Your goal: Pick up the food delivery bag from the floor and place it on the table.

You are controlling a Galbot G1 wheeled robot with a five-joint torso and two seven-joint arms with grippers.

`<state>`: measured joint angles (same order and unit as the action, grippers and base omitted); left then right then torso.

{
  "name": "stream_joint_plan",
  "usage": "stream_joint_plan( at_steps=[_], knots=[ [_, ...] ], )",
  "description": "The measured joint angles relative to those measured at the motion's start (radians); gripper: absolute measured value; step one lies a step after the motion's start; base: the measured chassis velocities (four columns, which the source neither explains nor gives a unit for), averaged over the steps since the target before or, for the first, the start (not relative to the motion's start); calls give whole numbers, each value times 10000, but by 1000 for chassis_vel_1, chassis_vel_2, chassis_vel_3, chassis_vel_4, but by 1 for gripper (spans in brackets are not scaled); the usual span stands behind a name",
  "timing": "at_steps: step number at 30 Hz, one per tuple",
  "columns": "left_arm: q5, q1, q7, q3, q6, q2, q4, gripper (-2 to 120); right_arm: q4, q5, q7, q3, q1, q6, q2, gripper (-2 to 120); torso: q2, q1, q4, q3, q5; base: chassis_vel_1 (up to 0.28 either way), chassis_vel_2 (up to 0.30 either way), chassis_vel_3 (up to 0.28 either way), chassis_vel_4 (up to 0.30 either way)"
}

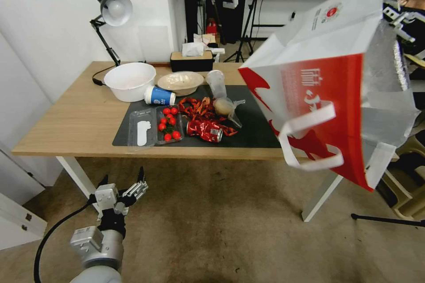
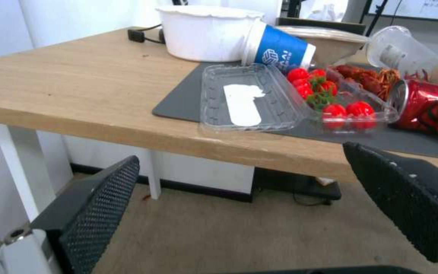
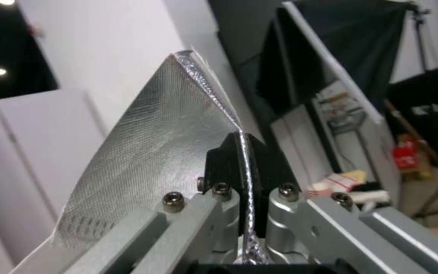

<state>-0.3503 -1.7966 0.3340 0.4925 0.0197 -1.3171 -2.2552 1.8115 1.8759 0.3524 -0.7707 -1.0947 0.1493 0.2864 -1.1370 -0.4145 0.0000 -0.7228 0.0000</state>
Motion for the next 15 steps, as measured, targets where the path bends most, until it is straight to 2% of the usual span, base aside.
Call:
stream_joint_plan(
  at_steps=[5, 8, 15],
  knots=[
    [47, -6, -4, -38, -33, -36, 20, 100, -245, -4, -460, 140, 80, 138, -37, 0, 0, 0, -1, 0, 0, 0, 0, 0, 0],
    [97, -33, -11, -52, -77, -42, 85, 100, -437, -146, -1004, 660, 436, 259, 67, 0, 1, 2, -1, 1, -1, 0, 0, 0, 0],
    [145, -53, -18, -53, -99, -47, 93, 100, -744, -144, -1107, 1615, 1171, 450, 447, 0, 2, 1, 0, 1, 1, 0, 0, 0, 0]
  ],
)
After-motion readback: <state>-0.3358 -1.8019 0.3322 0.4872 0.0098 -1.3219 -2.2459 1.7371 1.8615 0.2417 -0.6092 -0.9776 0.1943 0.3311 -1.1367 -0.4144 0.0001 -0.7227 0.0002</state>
